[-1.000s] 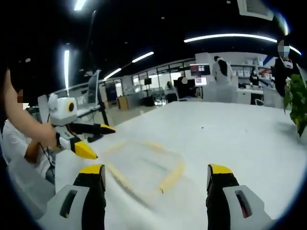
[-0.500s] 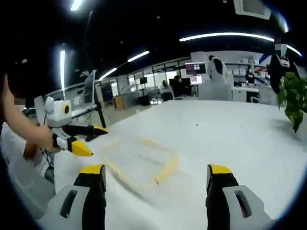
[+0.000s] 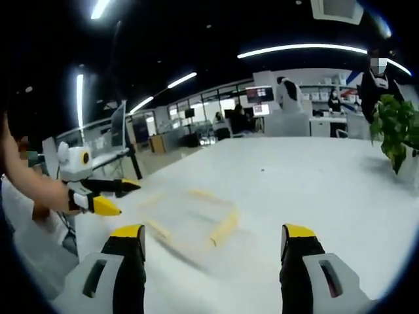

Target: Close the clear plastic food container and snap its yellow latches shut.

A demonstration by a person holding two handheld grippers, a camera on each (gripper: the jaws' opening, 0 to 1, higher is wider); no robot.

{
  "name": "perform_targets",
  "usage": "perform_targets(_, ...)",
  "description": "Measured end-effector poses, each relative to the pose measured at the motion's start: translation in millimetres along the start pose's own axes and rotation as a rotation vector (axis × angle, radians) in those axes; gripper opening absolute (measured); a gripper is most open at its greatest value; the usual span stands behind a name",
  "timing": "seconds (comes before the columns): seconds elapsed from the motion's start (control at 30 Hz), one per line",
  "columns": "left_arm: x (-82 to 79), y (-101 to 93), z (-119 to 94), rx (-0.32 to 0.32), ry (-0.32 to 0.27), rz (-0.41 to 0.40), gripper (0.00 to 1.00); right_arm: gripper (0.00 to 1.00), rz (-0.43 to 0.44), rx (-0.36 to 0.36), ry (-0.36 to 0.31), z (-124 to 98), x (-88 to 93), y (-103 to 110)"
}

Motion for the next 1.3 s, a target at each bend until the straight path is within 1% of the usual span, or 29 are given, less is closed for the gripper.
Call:
perform_targets(0.07,1.2,-1.8,-1,0.000,0.002,0.002,0.87,0.86,0.010,0.006,-0.004,-1,-1.2,-1)
perform_targets(0.1,1.8,-2.1,-1,0.001,0.002,0.001,0.87,0.85,0.030,0.006,0.004,-2,-1.5,-1)
perform_targets(0.2,0.9,-3.4,-5,-0.001,-0.014,-0.011,0.88,0.84,0.016,0.010,0.003,-4,-1.7,-1)
perform_targets(0.33,1.7,-6.4,-6,-0.005,-0.015,-0.014,0.88,0.84,0.001,0.009,0.002,-7,0.5,1)
perform_targets(0.53,6.6,-10.7,-9,0.003,-0.012,-0.020,0.88,0.84,0.008,0.011,0.007,-14,6.5,3)
perform_targets(0.67,10.4,-11.0,-11,0.001,-0.006,-0.024,0.88,0.84,0.019,0.016,0.008,-21,9.1,0)
perform_targets(0.9,11.3,-17.9,-15,0.001,-0.013,-0.020,0.88,0.85,0.030,0.021,0.019,-30,14.7,-1)
perform_targets(1.1,15.7,-22.1,-16,0.008,-0.003,-0.024,0.88,0.84,0.039,0.024,0.029,-33,19.1,2)
perform_targets(1.3,16.1,-28.7,-17,0.017,-0.002,-0.020,0.88,0.84,0.035,0.019,0.030,-38,21.1,5)
Point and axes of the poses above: the point that each gripper's makers call its tool centre point, and the gripper's own axes: z roughly forward along the fingers, y roughly to its left, x roughly out of its underside, the point moved 4 cm from there along -z, roughly backward along the fingers, and after that the axes turned 14 degrees about x, right-handed, at the moved point
